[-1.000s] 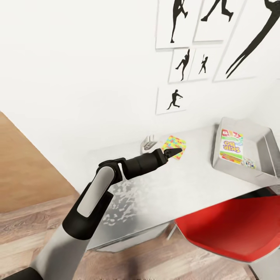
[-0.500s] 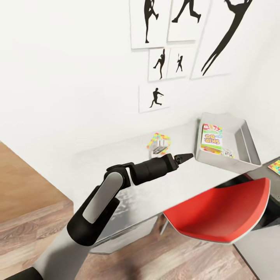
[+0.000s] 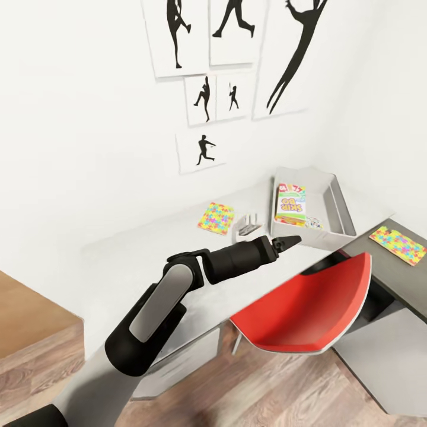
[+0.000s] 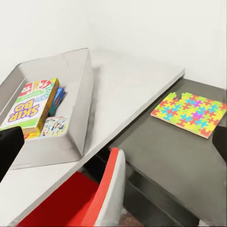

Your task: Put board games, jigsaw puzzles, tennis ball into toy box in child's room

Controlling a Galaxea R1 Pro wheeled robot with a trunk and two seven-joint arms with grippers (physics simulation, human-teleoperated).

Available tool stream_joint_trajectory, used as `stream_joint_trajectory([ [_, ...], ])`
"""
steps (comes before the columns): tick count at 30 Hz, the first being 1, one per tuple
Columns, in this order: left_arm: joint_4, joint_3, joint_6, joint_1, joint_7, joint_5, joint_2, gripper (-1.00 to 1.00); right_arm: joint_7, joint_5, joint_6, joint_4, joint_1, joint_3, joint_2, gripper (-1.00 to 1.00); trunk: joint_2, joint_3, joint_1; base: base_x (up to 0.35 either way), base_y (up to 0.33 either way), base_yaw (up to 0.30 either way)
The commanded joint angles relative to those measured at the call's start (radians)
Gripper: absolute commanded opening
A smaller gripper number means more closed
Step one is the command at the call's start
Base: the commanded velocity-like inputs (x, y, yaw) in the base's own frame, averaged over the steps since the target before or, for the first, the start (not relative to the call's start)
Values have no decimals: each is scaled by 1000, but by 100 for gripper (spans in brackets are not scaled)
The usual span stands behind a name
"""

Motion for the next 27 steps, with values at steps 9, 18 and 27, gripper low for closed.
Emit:
stream_joint_trajectory([
  [9, -1, -7, -1, -2, 112, 6, -1, 100, 8, 3, 64, -16, 41, 26, 7, 100, -1, 3, 0, -1, 0, -279],
  [18, -1, -22, -2, -3, 167, 5, 0, 100, 1, 9, 88, -18, 46, 89, 8, 100, -1, 8, 0, 0, 0, -274],
  [27, -1, -26, -3, -3, 179, 4, 3, 100, -38, 9, 94, -17, 45, 115, 9, 100, -1, 17, 0, 0, 0, -237],
])
